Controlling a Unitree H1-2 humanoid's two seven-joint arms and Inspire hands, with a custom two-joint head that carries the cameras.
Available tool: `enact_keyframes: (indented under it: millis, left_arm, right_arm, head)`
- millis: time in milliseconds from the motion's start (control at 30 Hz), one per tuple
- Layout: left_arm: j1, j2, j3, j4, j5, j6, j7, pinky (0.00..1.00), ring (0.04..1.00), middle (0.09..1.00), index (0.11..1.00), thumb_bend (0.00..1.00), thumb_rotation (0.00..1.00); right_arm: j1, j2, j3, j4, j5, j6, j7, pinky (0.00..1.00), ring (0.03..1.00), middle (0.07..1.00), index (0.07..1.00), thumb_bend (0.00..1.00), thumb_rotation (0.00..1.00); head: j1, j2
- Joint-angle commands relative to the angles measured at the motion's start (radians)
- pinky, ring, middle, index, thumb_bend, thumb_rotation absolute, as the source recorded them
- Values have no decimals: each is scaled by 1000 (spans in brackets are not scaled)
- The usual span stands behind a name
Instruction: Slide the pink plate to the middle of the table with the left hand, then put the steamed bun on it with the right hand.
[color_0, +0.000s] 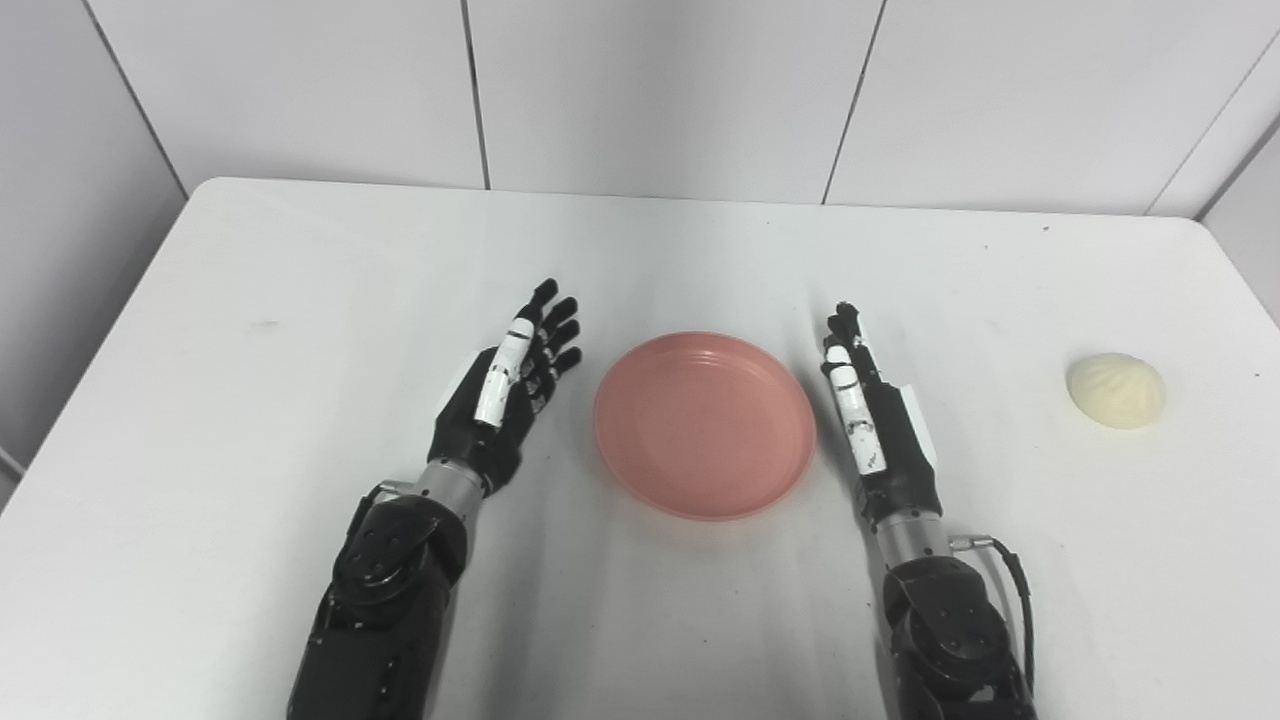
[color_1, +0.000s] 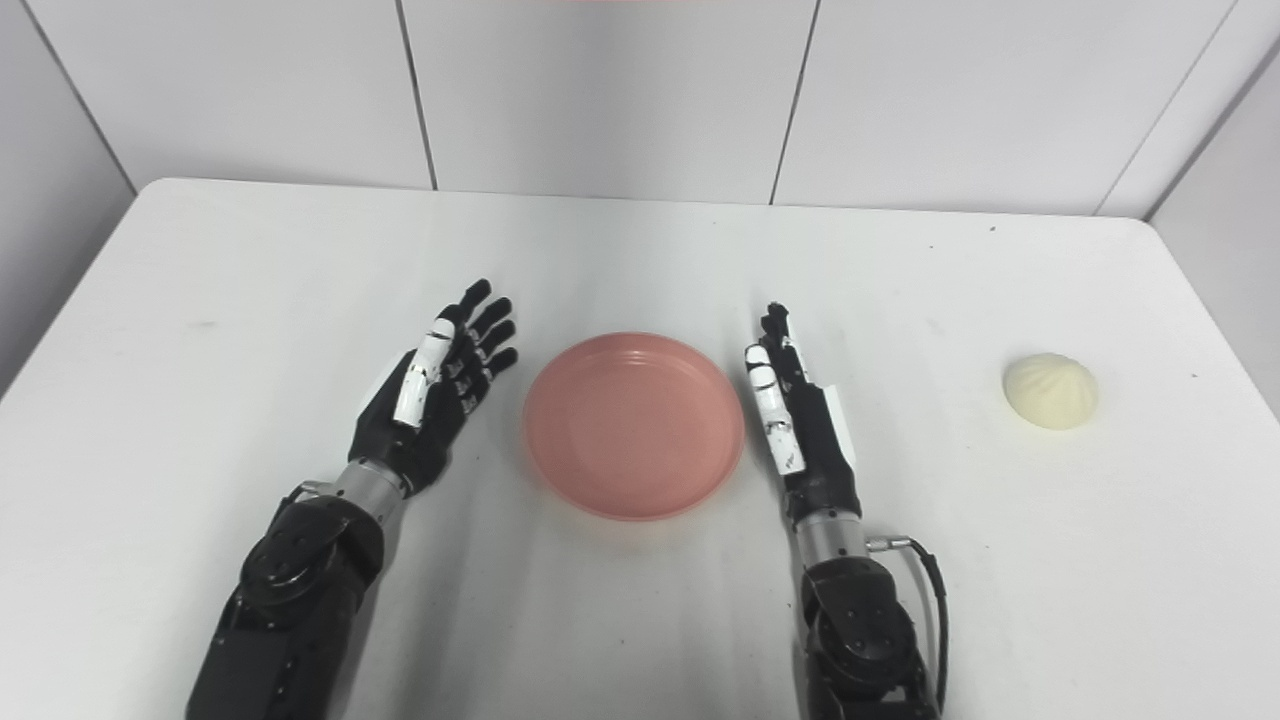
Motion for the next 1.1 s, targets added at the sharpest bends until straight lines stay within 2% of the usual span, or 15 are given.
enact_keyframes:
  millis: [0,33,167,267,300,367,433,500,600,667,733,833,933,1000,1067]
  left_arm:
    - [14,1,9,16,14,-40,17,1000,981,978,1000,397,1000]
    - [16,1,11,24,17,-54,19,998,981,979,1000,403,1000]
    - [31,-2,16,46,23,-101,28,1000,987,984,1000,409,1000]
    - [52,-3,11,56,35,-133,33,983,981,985,1000,403,1000]
    - [59,-4,10,62,31,-143,29,982,977,983,1000,397,1000]
    - [68,-5,10,75,23,-160,21,985,975,982,1000,392,1000]
    - [79,-4,9,90,17,-177,12,980,969,977,1000,395,1000]
    - [91,2,7,97,14,-182,3,973,964,970,1000,405,1000]
    - [101,10,7,100,11,-173,-5,974,964,969,1000,415,1000]
    - [106,16,7,103,10,-174,-11,975,966,972,1000,411,1000]
    - [110,25,9,111,7,-179,-22,970,966,974,1000,410,1000]
    - [113,32,15,114,-3,-175,-33,962,960,972,995,412,1000]
    - [113,43,16,113,-15,-164,-46,972,965,977,999,410,1000]
    - [111,49,18,117,-21,-161,-52,972,967,980,998,413,1000]
    - [109,53,20,116,-25,-153,-57,973,971,982,997,417,1000]
  right_arm:
    - [-21,-15,-20,-14,2,-34,-13,1000,989,980,996,239,1000]
    - [-28,-21,-26,-19,4,-35,-13,1000,988,981,997,237,1000]
    - [-60,-60,-44,-29,-10,-63,-13,1000,983,979,1000,281,1000]
    - [-90,-104,-54,-29,-44,-119,-23,1000,971,973,992,422,1000]
    - [-97,-119,-55,-40,-69,-117,-30,990,945,965,988,503,1000]
    - [-107,-132,-59,-62,-101,-108,-45,962,919,954,982,540,1000]
    - [-122,-156,-64,-115,-143,-87,-54,895,897,944,982,523,1000]
    - [-134,-193,-67,-166,-238,-62,-73,820,877,932,971,533,1000]
    - [-147,-232,-79,-223,-331,-17,-73,765,833,911,950,544,990]
    - [-156,-258,-89,-247,-369,4,-65,731,803,898,935,577,936]
    - [-168,-299,-102,-271,-413,21,-54,642,749,862,908,608,833]
    - [-180,-340,-120,-308,-457,76,-28,600,716,826,893,672,766]
    - [-189,-387,-127,-329,-502,107,-7,610,718,809,880,717,670]
    - [-194,-424,-140,-336,-527,127,9,615,719,832,866,735,569]
    - [-198,-472,-152,-338,-529,159,53,634,750,856,858,746,516]
  head:
    - [0,0]
    - [-29,-8]
    - [-62,-17]
    - [-92,-27]
    - [-101,-29]
    - [-119,-34]
    - [-135,-36]
    - [-155,-37]
    - [-185,-40]
    - [-202,-43]
    - [-220,-44]
    - [-256,-47]
    - [-275,-47]
    - [-284,-46]
    - [-299,-44]
